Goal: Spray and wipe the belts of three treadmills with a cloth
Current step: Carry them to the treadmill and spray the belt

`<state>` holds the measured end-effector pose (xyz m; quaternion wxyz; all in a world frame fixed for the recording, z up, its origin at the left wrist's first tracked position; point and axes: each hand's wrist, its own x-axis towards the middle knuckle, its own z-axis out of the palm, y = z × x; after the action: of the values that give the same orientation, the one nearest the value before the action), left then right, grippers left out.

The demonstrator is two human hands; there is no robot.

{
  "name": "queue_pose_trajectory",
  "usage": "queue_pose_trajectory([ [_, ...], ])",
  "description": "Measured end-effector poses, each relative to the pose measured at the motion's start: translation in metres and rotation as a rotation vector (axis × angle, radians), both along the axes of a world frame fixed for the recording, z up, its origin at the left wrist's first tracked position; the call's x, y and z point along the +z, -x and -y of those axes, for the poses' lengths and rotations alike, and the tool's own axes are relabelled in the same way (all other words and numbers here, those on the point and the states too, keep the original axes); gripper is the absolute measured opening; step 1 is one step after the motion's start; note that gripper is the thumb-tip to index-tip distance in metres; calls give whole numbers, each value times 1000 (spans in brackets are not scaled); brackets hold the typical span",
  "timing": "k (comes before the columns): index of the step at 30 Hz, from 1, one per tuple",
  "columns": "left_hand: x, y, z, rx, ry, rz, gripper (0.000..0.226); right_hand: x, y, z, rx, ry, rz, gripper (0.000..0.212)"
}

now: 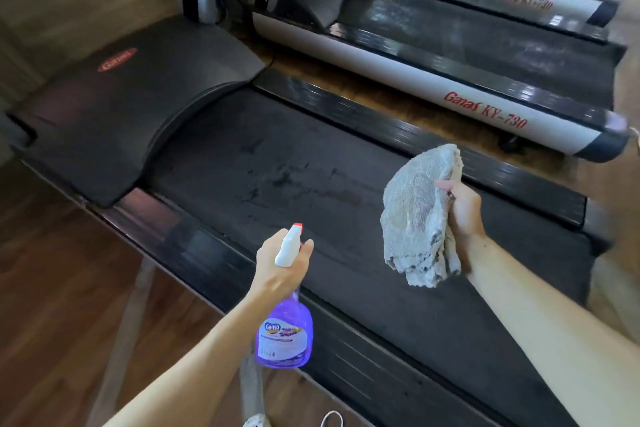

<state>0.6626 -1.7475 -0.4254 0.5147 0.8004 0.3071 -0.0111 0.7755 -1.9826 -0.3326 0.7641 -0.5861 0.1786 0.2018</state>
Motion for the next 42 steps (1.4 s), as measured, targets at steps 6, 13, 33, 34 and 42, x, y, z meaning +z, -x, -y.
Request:
queue_pose_trajectory([
  [6, -12, -9, 61, -197, -32, -56, 39, -14, 12, 62, -145, 36, -17, 27],
  [13, -31, -6, 141, -445, -39, -124, 41, -24, 34, 139, -301, 102, -52, 27],
  [33, -63, 37, 215, -388, 6, -64, 40, -36, 67, 219, -279, 117, -116, 21],
  [34, -64, 38, 207, -360, 19, -41, 39, -39, 65, 213, -260, 117, -121, 23],
  [42, -69, 42, 114, -98, -30, 163, 34, -55, 37, 132, -120, 127, -105, 25],
])
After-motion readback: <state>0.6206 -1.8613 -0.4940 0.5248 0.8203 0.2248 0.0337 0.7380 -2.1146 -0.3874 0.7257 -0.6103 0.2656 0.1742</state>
